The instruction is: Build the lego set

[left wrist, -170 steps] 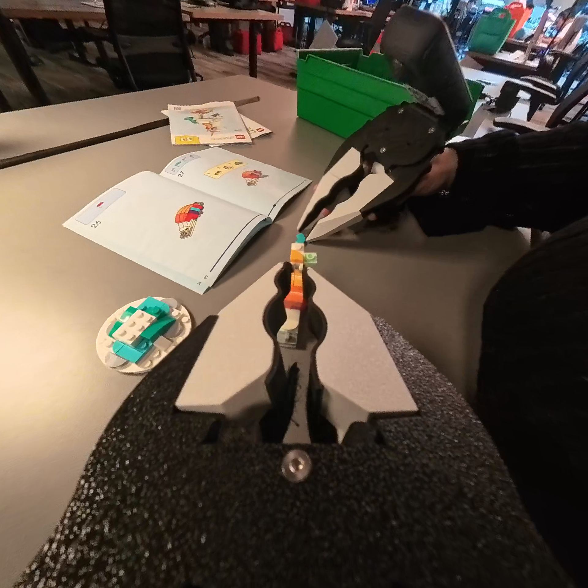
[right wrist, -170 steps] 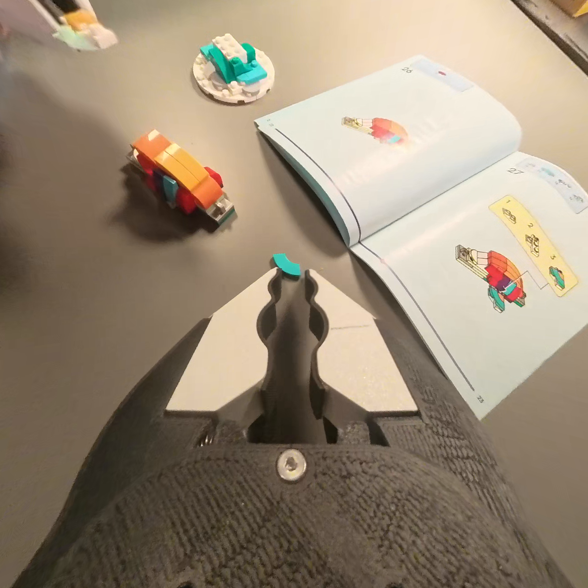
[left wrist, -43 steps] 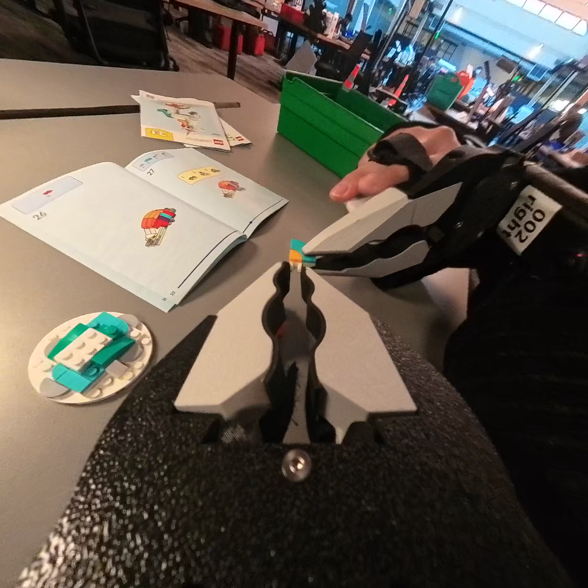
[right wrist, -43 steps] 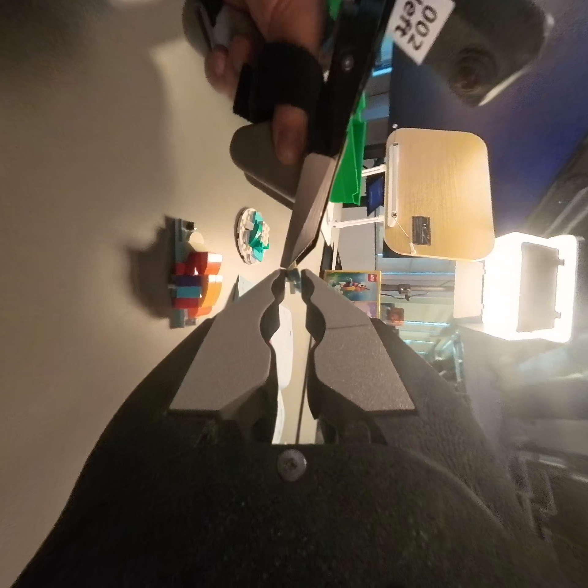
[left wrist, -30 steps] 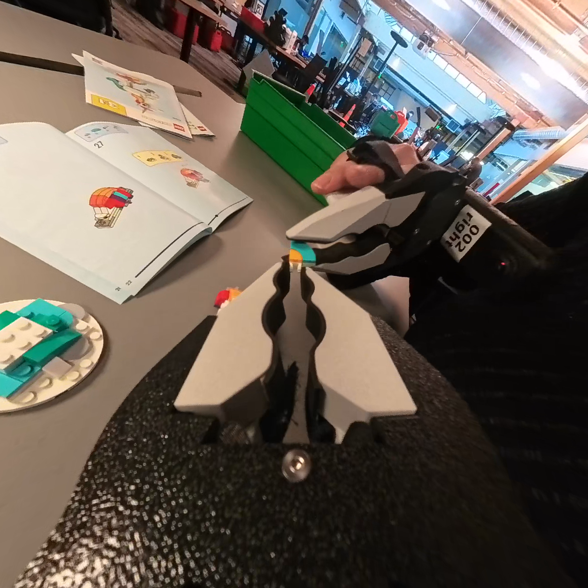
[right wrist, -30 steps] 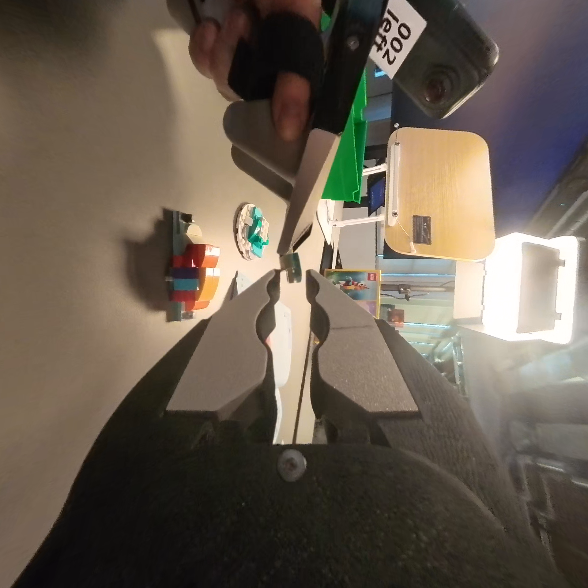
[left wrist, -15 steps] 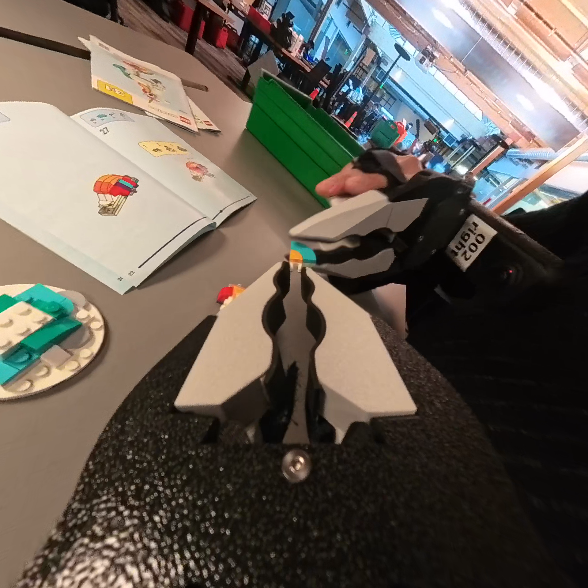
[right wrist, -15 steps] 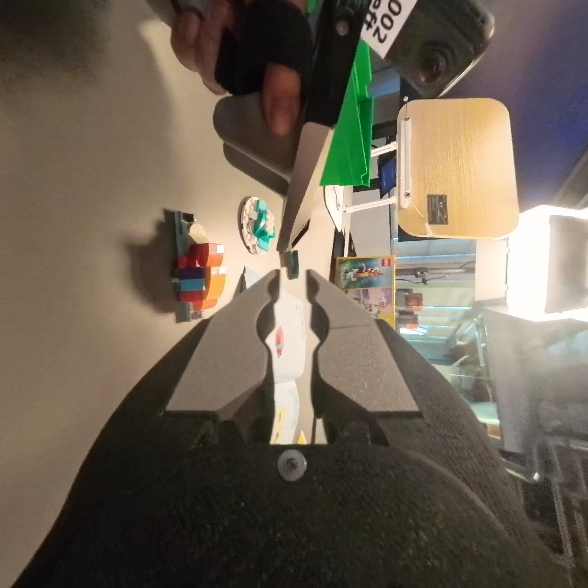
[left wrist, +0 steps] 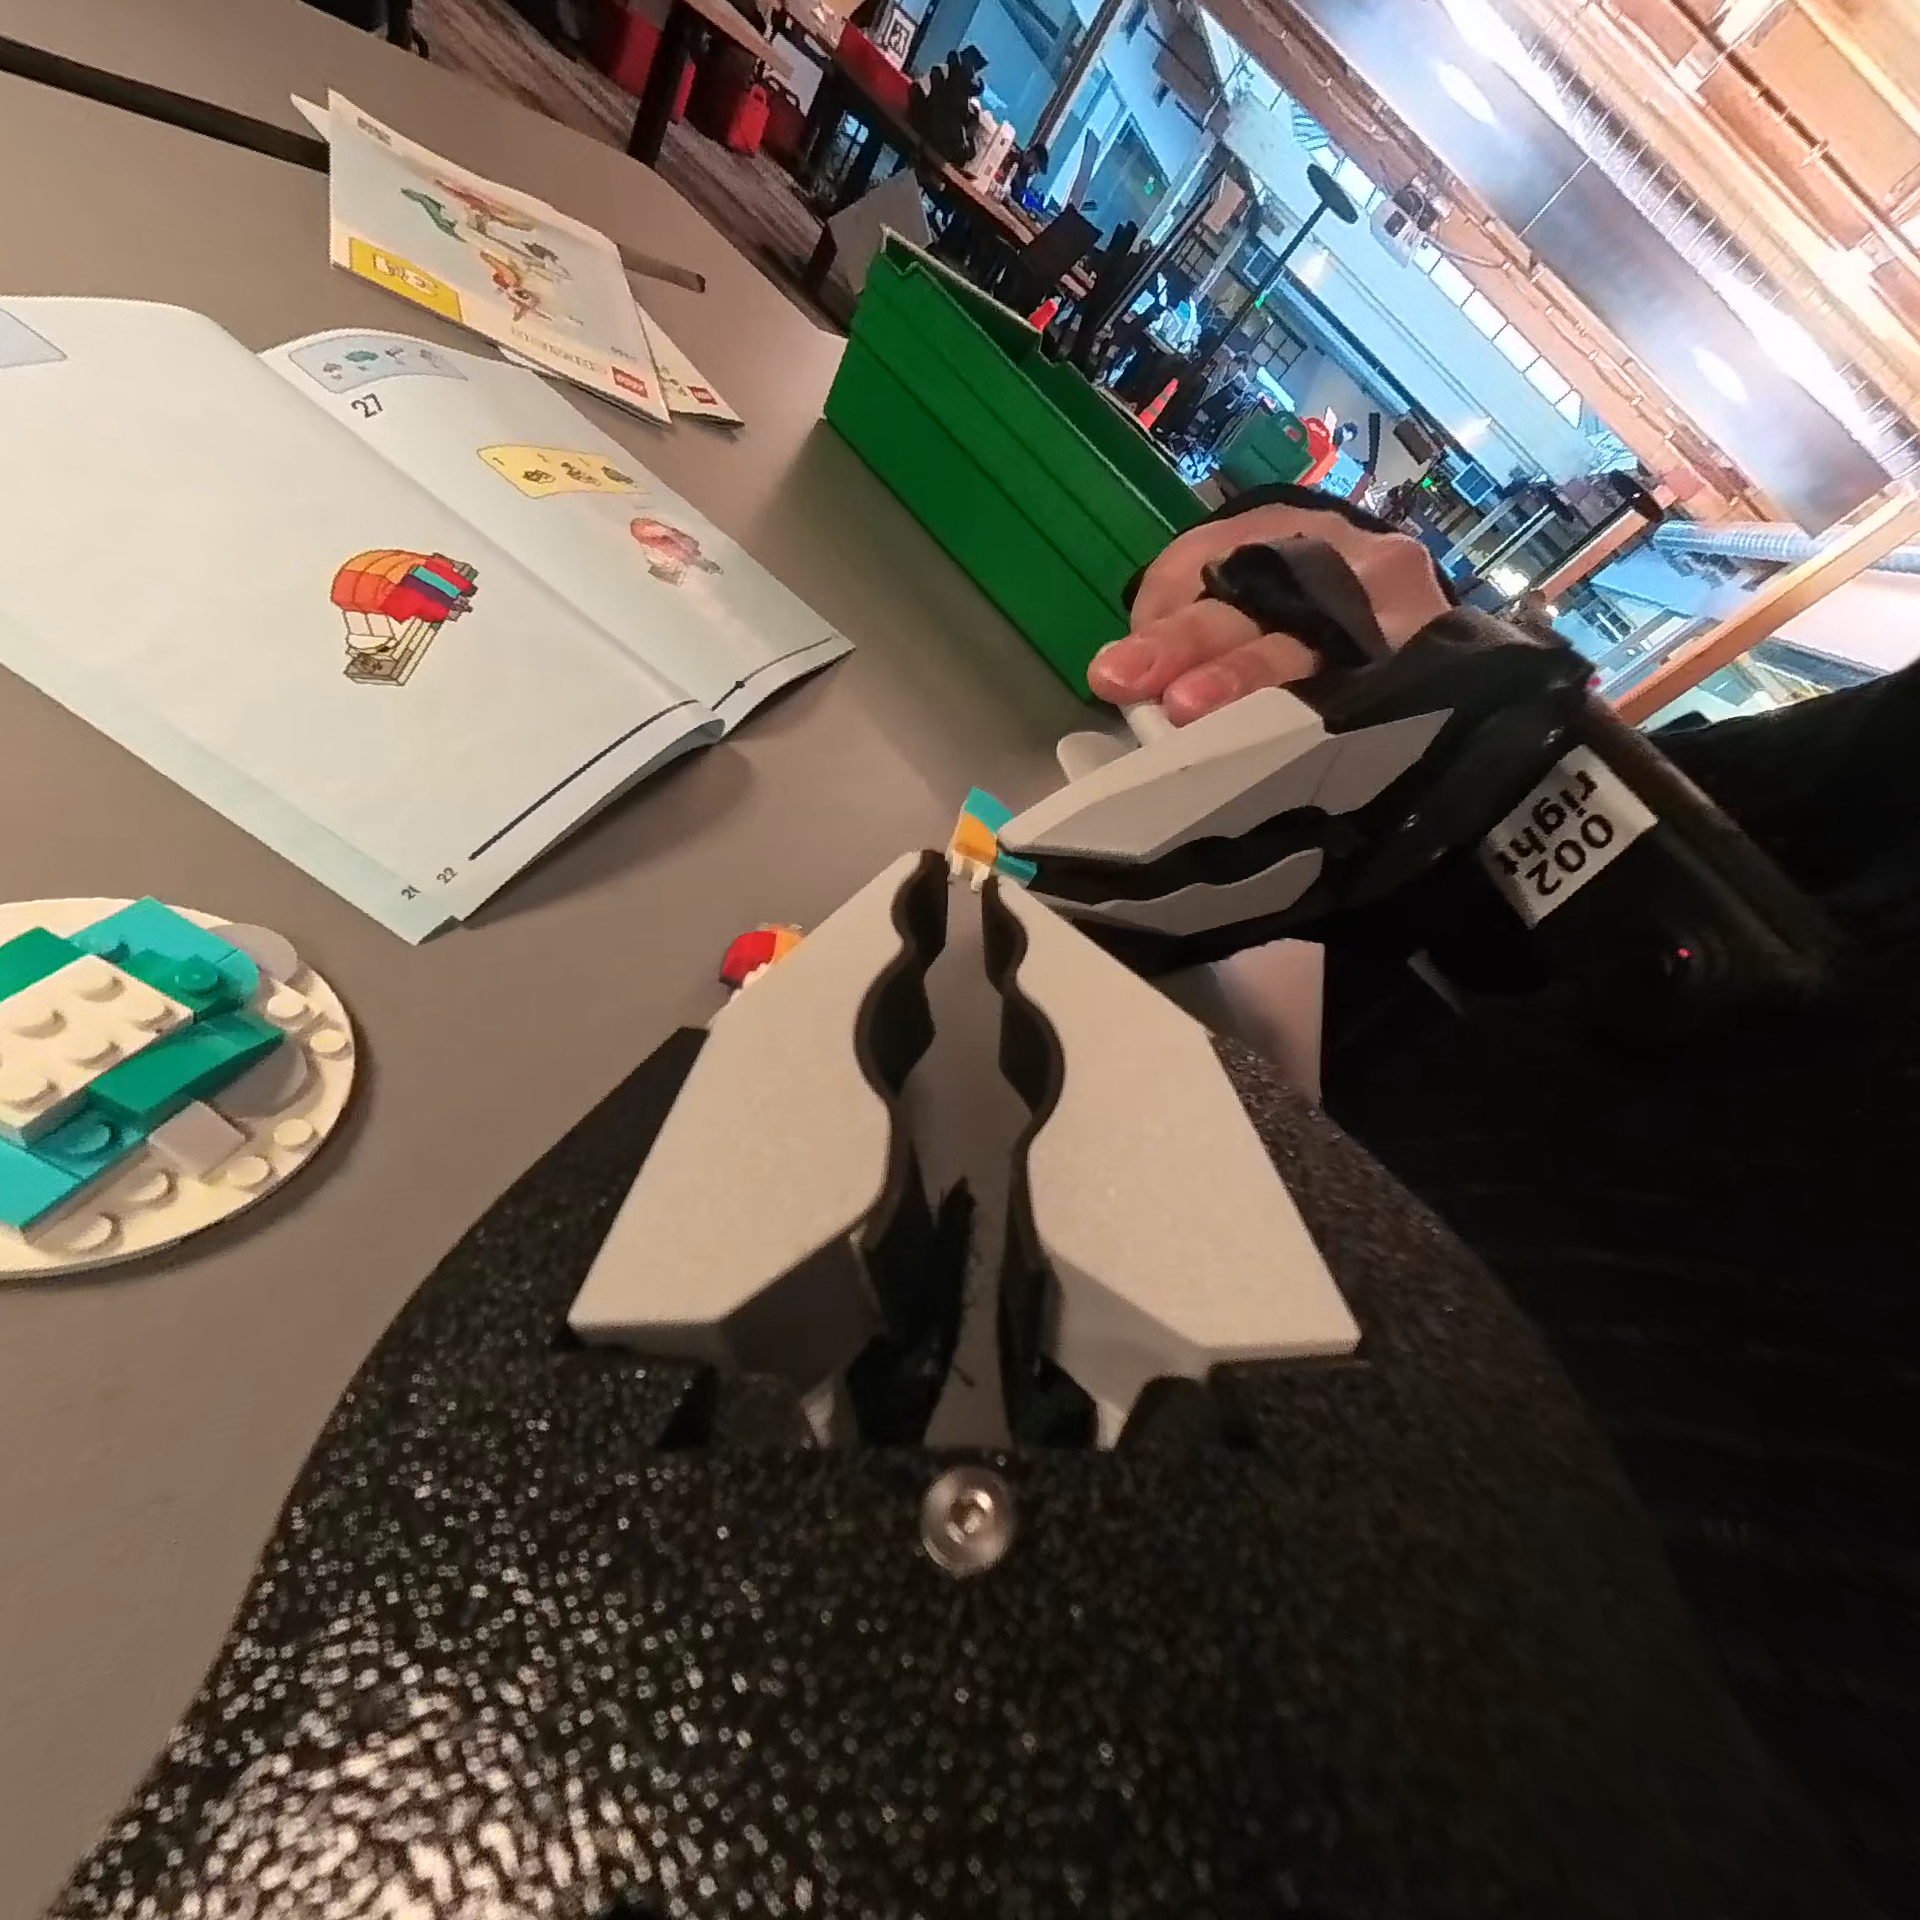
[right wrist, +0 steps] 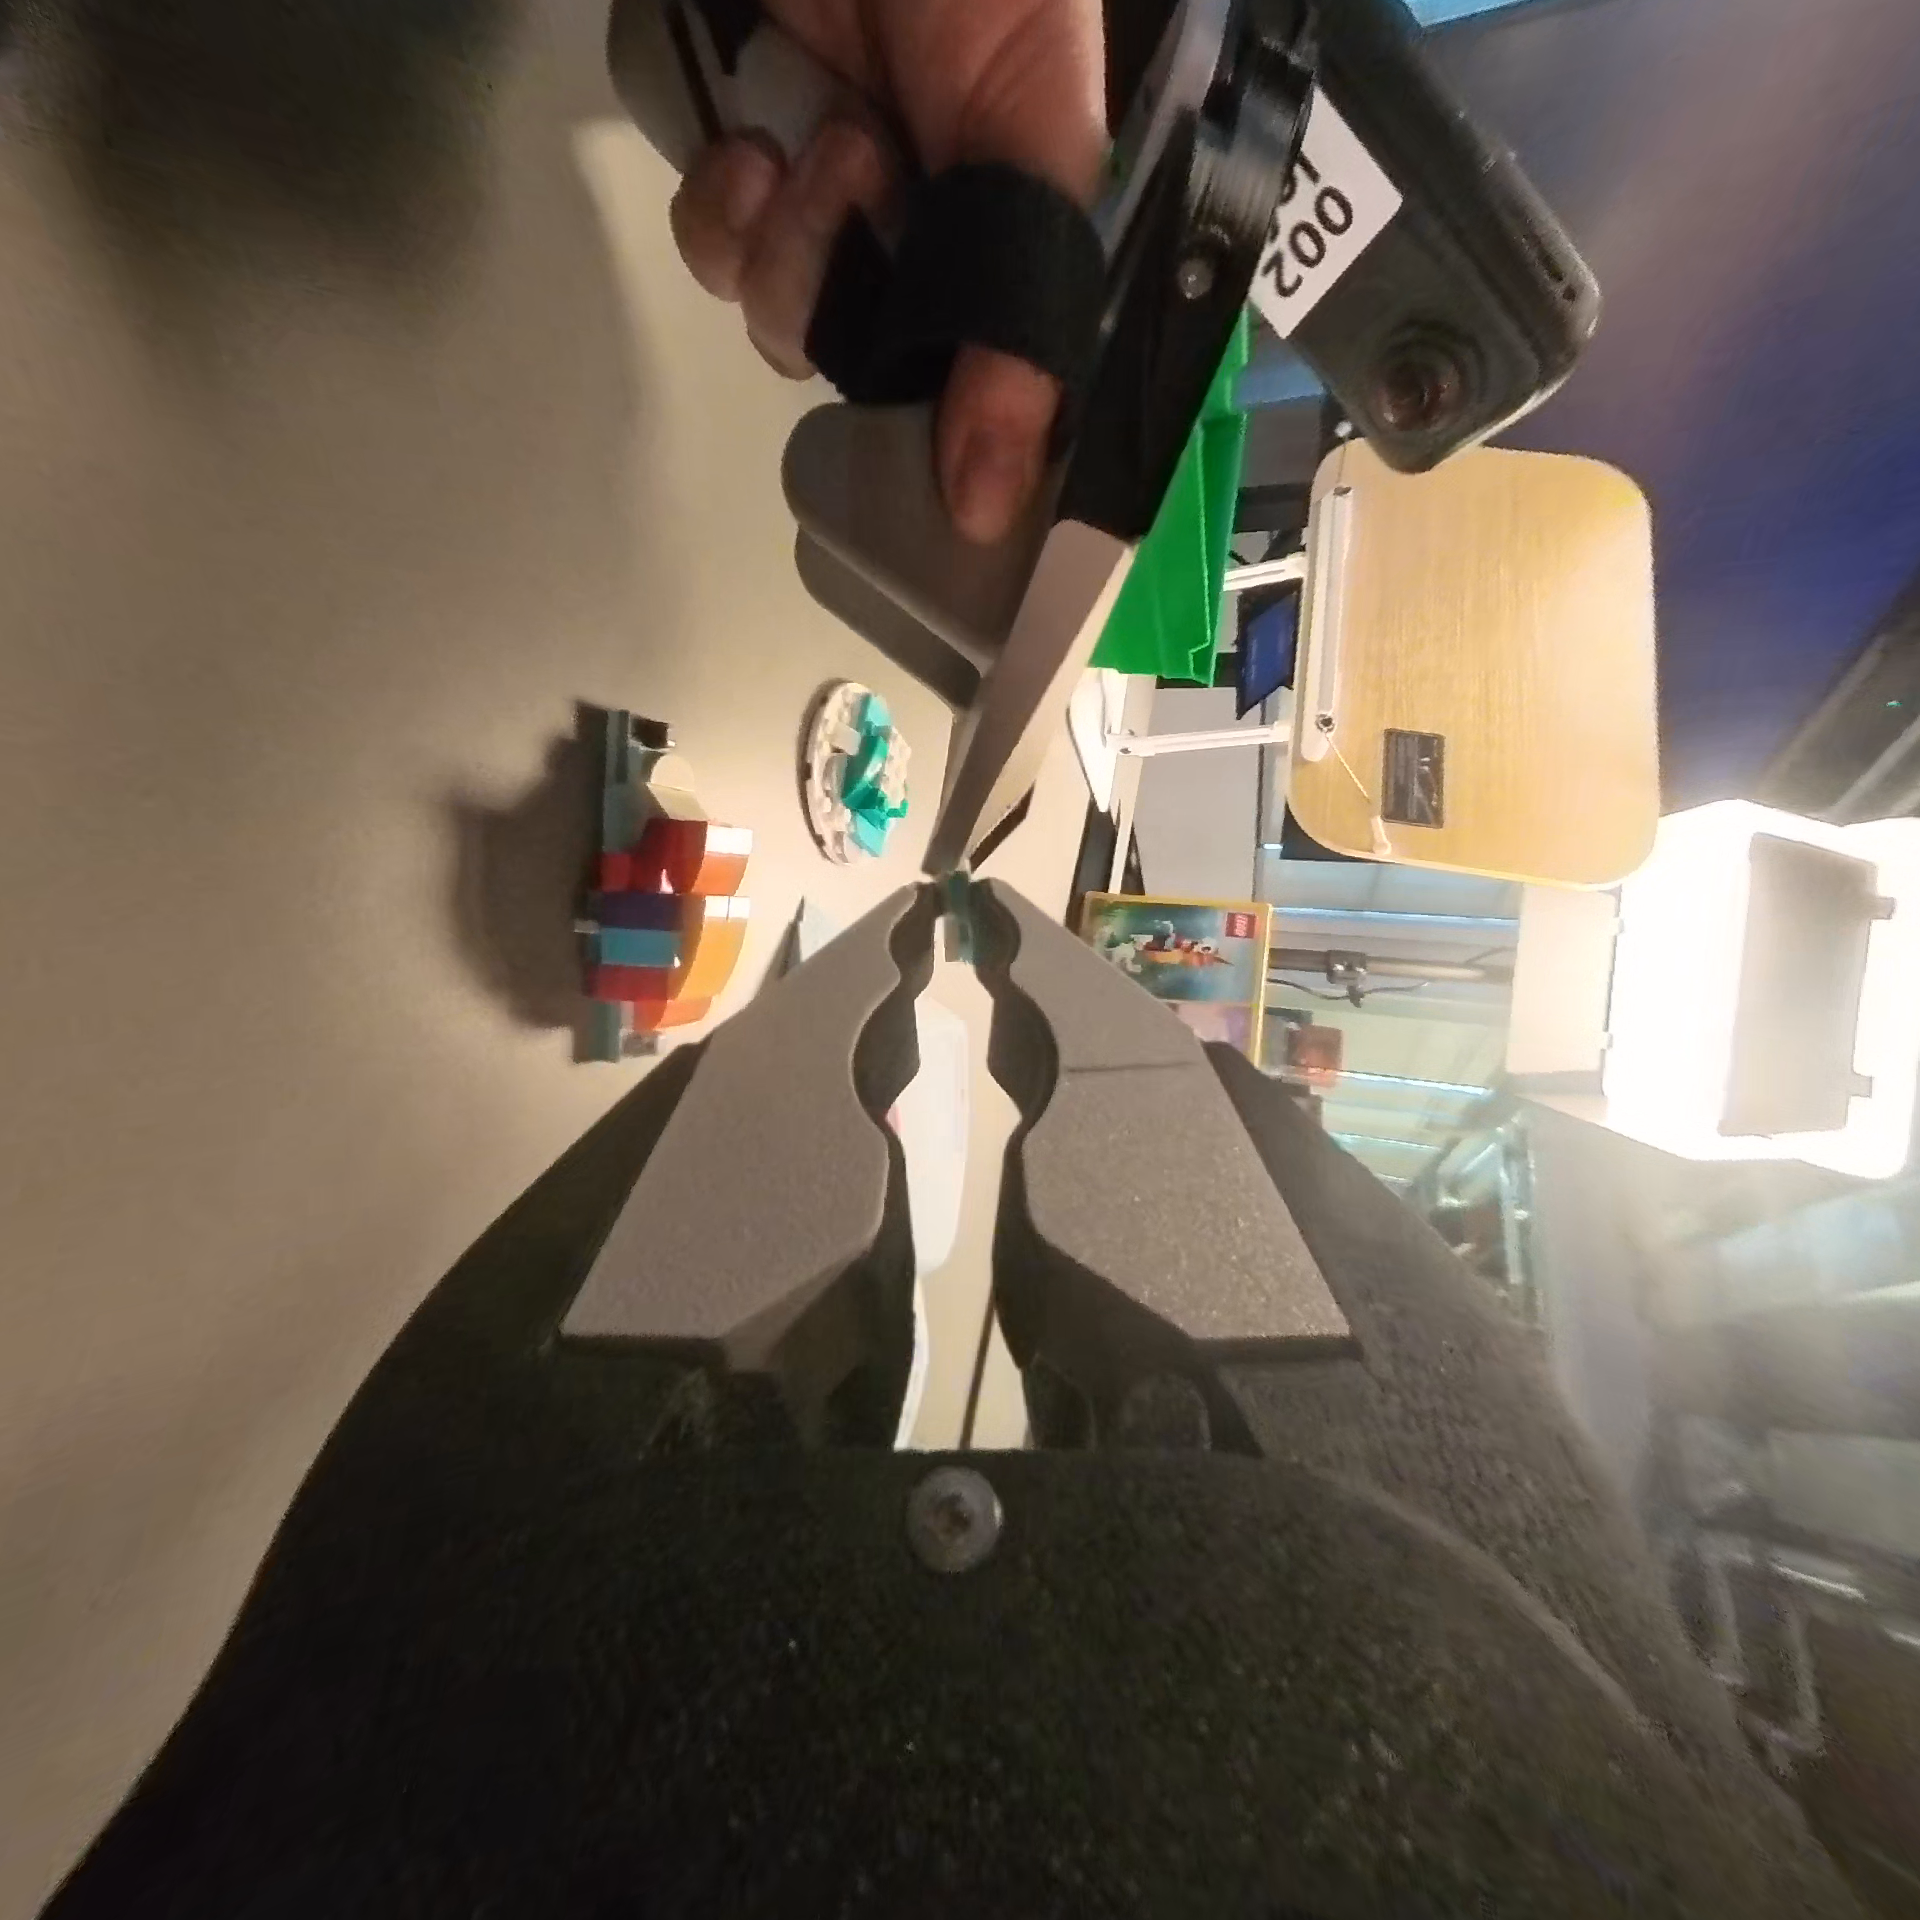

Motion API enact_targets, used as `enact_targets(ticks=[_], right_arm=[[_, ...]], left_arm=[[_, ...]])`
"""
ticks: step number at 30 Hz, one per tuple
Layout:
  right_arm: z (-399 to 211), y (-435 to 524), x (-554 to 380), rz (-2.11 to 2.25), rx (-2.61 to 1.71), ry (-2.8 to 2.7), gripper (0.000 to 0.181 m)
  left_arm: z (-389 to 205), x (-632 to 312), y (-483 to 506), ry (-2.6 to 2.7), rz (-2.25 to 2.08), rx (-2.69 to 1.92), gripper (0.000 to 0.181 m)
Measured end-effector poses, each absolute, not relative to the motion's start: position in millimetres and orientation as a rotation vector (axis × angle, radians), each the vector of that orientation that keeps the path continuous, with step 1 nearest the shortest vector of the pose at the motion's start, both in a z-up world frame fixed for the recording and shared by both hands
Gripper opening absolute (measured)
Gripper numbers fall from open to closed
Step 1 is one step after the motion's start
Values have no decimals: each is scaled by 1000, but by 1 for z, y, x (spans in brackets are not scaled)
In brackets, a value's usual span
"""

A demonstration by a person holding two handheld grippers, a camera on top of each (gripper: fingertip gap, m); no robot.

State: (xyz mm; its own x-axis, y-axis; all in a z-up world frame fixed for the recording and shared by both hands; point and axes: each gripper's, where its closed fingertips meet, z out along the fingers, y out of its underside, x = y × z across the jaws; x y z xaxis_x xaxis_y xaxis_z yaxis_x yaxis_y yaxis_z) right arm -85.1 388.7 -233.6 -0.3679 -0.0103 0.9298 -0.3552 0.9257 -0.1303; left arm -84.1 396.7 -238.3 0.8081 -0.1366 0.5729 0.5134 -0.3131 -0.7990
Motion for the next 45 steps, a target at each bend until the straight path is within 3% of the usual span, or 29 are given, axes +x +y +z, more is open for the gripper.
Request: enact_targets(ticks=[3, 5, 8, 10, 16, 24, 33, 43, 44, 45], right_arm=[[-227, 389, -88, 468, 182, -1877, 8], [-223, 391, -90, 575, 59, -1909, 22], [-197, 379, -77, 1001, -124, -1966, 44], [-170, 370, -68, 1335, -249, -1970, 45], [-132, 355, -54, 1769, -309, -1993, 38], [-131, 345, -44, 1850, -209, -2047, 14], [-130, 344, -39, 1896, -207, -2081, 4], [-127, 345, -40, 2009, -278, -2015, 4], [-127, 348, -43, 1979, -286, -1970, 6], [-127, 353, -48, 1932, -294, -1915, 25]], left_arm=[[-234, -86, 396, -297, -710, -1737, 4], [-227, -89, 393, -305, -765, -1682, 4], [-193, -83, 378, -292, -1102, -1425, 4], [-176, -77, 367, -275, -1327, -1284, 4], [-153, -46, 355, -129, -1596, -1142, 4], [-145, -34, 349, -63, -1695, -1094, 5], [-142, -33, 348, -47, -1713, -1070, 5], [-139, -32, 348, -44, -1699, -1059, 5], [-140, -35, 350, -60, -1670, -1063, 5], [-142, -38, 352, -75, -1622, -1081, 5]])
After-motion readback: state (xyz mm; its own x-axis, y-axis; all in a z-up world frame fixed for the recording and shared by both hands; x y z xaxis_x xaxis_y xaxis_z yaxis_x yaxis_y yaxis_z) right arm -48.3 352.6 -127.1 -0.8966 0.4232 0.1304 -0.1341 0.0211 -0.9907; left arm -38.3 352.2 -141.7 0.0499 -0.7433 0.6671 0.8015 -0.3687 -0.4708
